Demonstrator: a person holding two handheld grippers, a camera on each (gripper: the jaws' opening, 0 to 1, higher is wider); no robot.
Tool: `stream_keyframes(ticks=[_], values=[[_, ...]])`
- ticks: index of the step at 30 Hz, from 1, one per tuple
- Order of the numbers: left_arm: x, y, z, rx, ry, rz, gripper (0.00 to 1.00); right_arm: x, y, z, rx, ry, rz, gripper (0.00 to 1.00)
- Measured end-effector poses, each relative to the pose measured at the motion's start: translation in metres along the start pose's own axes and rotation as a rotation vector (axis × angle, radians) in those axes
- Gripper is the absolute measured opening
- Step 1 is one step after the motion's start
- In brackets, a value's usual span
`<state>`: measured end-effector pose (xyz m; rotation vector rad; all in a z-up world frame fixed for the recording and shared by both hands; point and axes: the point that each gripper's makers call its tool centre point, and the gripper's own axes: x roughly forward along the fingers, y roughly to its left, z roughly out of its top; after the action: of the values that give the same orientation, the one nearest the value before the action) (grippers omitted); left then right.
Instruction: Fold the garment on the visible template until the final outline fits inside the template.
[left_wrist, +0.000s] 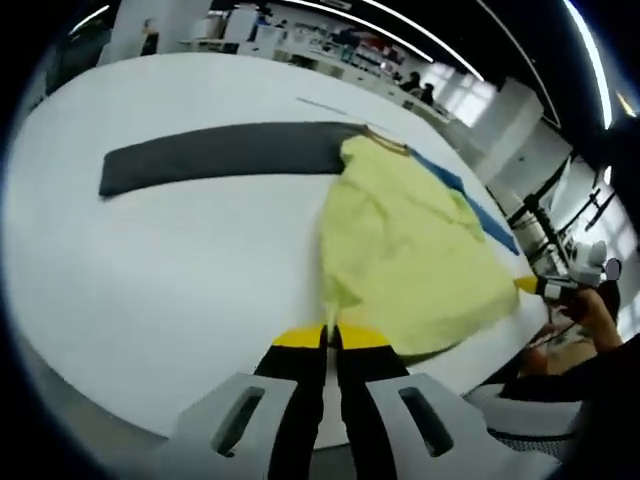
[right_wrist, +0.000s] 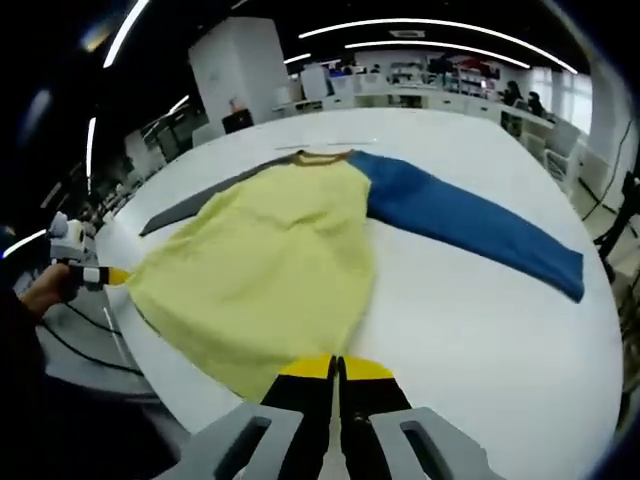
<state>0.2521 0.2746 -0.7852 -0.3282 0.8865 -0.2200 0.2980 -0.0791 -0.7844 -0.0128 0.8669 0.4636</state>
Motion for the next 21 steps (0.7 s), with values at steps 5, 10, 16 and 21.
stream_keyframes(ticks=[5,10,16,21], values=[[0.002,-0.001,-0.01,0.009,0.045,0.005,0.0,0.001,-0.004,-0.005,0.006,0.004,-0.017,0.0],[0.003,-0.001,-0.016,0.037,0.08,0.016,0.01,0.001,-0.005,-0.009,-0.008,0.024,-0.025,0.0],[0.003,-0.001,-0.021,0.062,0.101,0.014,0.01,0.003,-0.006,-0.015,-0.001,0.035,-0.031,0.0],[0.005,0.008,-0.021,0.074,0.103,0.015,0.01,0.004,-0.006,-0.017,0.014,0.046,-0.023,0.0]])
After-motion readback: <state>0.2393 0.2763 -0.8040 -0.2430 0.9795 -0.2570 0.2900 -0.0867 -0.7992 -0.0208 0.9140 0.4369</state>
